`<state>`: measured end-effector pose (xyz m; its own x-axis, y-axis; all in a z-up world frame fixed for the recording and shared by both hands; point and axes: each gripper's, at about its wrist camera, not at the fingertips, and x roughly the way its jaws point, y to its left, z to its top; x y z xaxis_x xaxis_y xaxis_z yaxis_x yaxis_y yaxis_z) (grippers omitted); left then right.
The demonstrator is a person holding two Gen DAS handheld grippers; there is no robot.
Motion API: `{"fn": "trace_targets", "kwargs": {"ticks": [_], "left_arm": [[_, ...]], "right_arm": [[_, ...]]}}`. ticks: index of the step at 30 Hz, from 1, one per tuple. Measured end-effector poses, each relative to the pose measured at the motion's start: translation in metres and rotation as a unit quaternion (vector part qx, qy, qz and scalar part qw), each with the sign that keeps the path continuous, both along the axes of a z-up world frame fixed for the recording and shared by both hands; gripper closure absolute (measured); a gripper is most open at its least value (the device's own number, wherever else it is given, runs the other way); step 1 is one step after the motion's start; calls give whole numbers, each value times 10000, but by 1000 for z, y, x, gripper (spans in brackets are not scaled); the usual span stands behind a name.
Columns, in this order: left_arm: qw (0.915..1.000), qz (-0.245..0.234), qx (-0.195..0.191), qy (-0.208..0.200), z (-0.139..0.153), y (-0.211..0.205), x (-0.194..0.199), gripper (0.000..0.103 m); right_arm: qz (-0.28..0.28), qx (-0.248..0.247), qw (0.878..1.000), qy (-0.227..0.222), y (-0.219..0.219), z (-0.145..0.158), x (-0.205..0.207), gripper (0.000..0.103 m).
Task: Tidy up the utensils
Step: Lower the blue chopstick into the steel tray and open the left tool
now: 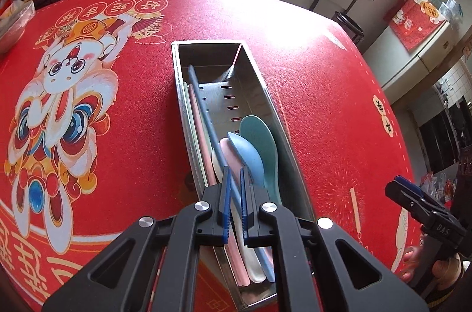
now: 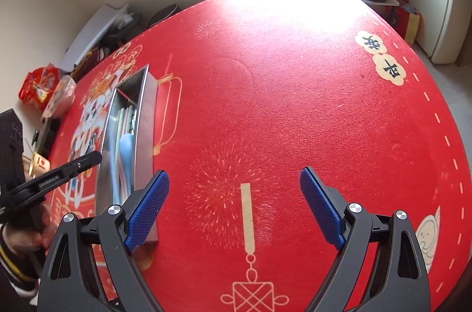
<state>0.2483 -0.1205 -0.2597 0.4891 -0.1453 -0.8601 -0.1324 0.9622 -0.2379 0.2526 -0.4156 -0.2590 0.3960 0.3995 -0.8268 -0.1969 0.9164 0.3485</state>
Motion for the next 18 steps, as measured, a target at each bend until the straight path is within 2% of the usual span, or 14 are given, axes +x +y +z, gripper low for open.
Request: {"fn": "trace_targets", "kwargs": {"ticks": [10,14,18], "left_arm": [[9993,-27,376,44,6,0,2,97],[9987,2,507,-63,20,4,-6,97],[9977,-60,626,-260,41,11,-13,97]], "right_arm": [[-207,40,9998,3,-11,1,0,16],[-325,-7,9995,-33,-10,6,1,16],[-457,0,9987,-237,-7,25,-4,16]]}}
